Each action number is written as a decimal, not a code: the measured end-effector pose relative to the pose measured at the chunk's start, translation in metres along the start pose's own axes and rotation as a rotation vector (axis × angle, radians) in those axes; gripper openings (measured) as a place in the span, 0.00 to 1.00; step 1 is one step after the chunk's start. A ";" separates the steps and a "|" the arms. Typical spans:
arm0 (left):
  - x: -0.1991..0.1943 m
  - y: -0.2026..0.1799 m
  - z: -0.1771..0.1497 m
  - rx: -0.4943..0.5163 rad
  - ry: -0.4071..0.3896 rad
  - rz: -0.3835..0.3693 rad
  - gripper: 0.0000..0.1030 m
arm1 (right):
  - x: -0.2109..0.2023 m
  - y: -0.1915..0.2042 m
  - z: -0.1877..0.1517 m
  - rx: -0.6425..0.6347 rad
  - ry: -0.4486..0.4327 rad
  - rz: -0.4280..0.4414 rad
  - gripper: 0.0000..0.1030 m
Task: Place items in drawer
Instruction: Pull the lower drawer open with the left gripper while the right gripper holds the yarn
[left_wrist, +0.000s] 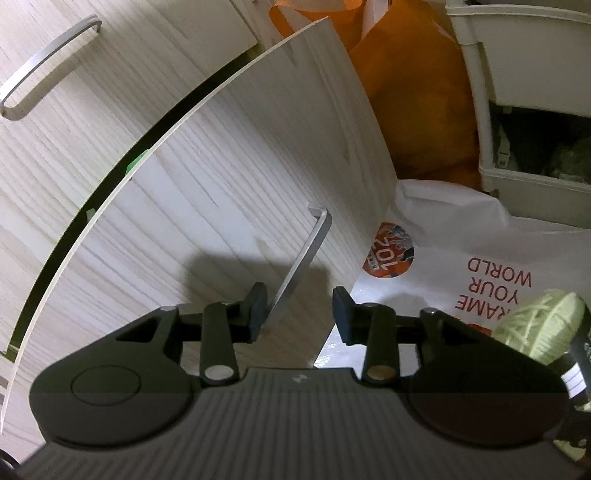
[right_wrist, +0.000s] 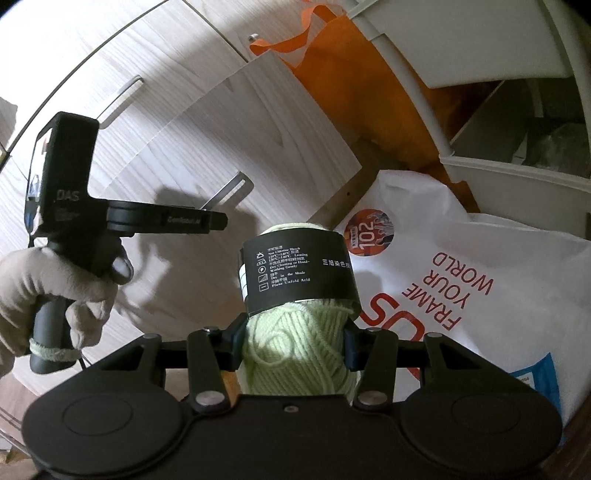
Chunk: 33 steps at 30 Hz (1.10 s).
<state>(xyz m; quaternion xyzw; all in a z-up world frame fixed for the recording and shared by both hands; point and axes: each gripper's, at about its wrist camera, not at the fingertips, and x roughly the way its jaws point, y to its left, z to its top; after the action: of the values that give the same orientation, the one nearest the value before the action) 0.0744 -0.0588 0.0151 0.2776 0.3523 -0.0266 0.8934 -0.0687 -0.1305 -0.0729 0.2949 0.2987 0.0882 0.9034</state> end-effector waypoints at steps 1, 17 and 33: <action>-0.001 -0.001 0.000 0.003 0.000 0.003 0.35 | 0.000 0.000 0.000 0.001 0.000 0.000 0.53; -0.019 0.006 -0.003 -0.038 -0.007 -0.023 0.35 | -0.007 0.016 0.005 -0.104 -0.090 -0.050 0.52; -0.025 0.011 -0.010 -0.074 -0.031 -0.062 0.38 | 0.004 0.058 0.027 -0.290 -0.131 -0.115 0.52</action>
<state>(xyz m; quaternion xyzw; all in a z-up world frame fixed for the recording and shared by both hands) 0.0521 -0.0477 0.0304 0.2327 0.3478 -0.0457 0.9071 -0.0486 -0.0950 -0.0231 0.1488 0.2396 0.0589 0.9576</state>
